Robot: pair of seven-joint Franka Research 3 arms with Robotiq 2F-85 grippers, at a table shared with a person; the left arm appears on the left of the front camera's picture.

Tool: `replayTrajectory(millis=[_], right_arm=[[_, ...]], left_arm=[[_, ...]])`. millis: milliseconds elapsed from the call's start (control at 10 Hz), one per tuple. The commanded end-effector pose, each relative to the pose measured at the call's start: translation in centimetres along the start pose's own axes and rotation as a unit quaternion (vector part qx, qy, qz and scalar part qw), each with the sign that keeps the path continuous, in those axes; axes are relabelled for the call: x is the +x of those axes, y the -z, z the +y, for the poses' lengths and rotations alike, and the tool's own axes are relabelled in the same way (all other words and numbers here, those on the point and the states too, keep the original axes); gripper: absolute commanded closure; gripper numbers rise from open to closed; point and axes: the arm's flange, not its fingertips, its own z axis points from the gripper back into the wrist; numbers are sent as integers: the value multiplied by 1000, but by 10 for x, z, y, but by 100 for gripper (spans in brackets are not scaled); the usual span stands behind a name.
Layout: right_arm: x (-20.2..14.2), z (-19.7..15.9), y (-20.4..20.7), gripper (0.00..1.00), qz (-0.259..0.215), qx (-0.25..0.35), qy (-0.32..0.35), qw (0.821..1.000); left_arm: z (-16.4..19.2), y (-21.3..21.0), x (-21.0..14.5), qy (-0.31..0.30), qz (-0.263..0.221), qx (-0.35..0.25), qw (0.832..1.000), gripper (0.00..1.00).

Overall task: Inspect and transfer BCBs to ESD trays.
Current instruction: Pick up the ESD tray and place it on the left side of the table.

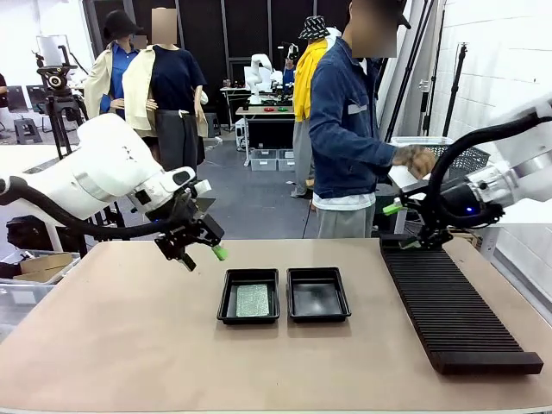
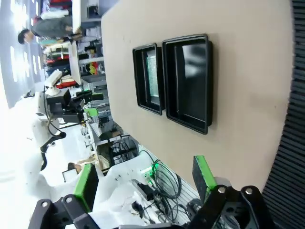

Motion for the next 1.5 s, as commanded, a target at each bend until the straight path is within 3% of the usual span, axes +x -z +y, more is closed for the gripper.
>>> replayTrajectory(millis=[0, 100, 400, 600, 900, 1000, 1400], right_arm=[[-8, -20, -13, 0, -14, 30, 4, 999], [-22, -22, -13, 0, -20, 38, 16, 999], [-109, -13, -21, 0, -24, -30, 8, 999], [-136, -25, -33, 0, 2, -42, 31, 999], [-149, -38, -52, 0, -8, -19, 32, 999], [-146, -35, -35, 0, -2, -41, 34, 999], [-146, -35, -35, 0, -2, -41, 34, 999]], left_arm=[[-9, 14, 9, -1, 13, 20, 1000, 0], [-9, 19, 9, 0, 18, 23, 1000, 0], [-4, 24, 11, -8, 23, 22, 999, 0], [-1, 24, 15, -8, 21, 24, 999, 0], [-1, 25, 15, -13, 26, 26, 999, 0], [-2, 27, 18, -16, 27, 25, 999, 0], [-5, 54, 37, -27, 23, 71, 997, 0]])
